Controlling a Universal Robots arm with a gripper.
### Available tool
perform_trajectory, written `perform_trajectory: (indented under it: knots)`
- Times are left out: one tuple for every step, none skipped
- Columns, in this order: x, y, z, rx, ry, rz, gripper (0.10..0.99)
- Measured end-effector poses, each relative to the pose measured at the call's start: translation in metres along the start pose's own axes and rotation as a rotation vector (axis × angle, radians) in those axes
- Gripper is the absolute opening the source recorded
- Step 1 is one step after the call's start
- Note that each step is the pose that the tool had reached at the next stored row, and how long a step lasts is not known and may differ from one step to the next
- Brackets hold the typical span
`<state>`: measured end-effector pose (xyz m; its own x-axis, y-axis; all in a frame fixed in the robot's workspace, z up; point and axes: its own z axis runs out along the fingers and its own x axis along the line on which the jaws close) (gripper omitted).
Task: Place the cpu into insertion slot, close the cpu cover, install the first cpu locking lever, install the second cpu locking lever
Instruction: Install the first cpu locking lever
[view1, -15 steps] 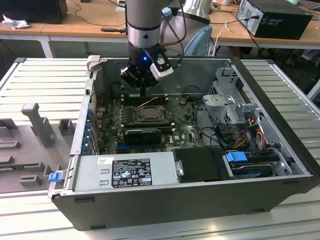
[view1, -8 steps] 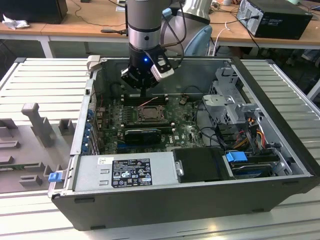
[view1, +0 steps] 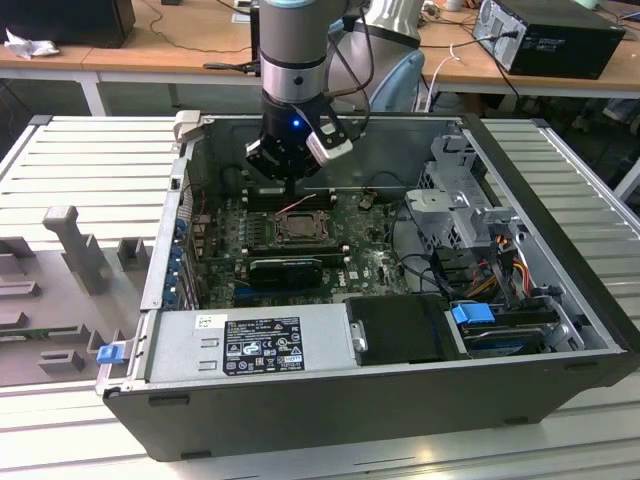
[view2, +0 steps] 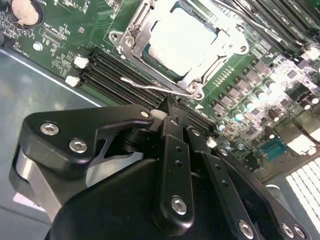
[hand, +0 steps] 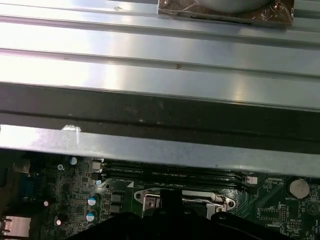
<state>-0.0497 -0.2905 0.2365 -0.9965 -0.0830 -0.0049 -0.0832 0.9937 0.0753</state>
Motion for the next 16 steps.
perform_trajectory:
  knots:
    - [-0.0013, -0.0002, 0.0010, 0.000, 0.0000, 0.000, 0.106]
    - [-0.0025, -0.0004, 0.0019, 0.000, 0.0001, 0.000, 0.106]
    - [-0.0046, -0.0006, 0.0035, 0.000, 0.0000, 0.000, 0.106]
    - [-0.0070, -0.0009, 0.0046, 0.000, 0.0000, 0.000, 0.106]
    - [-0.0104, -0.0013, 0.0061, 0.000, 0.0003, 0.000, 0.106]
    - [-0.0124, -0.0016, 0.0071, 0.000, 0.0004, 0.000, 0.106]
    - [-0.0132, -0.0016, 0.0075, 0.000, 0.0005, 0.000, 0.106]
    - [-0.0133, -0.0016, 0.0075, 0.000, 0.0006, -0.001, 0.106]
    - [-0.0134, -0.0013, 0.0077, -0.001, 0.0005, -0.001, 0.106]
    - [-0.0137, -0.0005, 0.0078, -0.001, 0.0004, -0.003, 0.106]
    - [-0.0142, 0.0006, 0.0079, -0.001, 0.0005, -0.003, 0.106]
    - [-0.0149, 0.0023, 0.0082, -0.001, 0.0005, -0.003, 0.106]
    - [-0.0156, 0.0032, 0.0086, -0.001, 0.0005, -0.003, 0.106]
    - [-0.0162, 0.0037, 0.0090, -0.001, 0.0005, -0.003, 0.106]
    - [-0.0176, 0.0040, 0.0097, -0.002, 0.0004, -0.003, 0.106]
    - [-0.0190, 0.0044, 0.0102, -0.001, 0.0005, -0.003, 0.106]
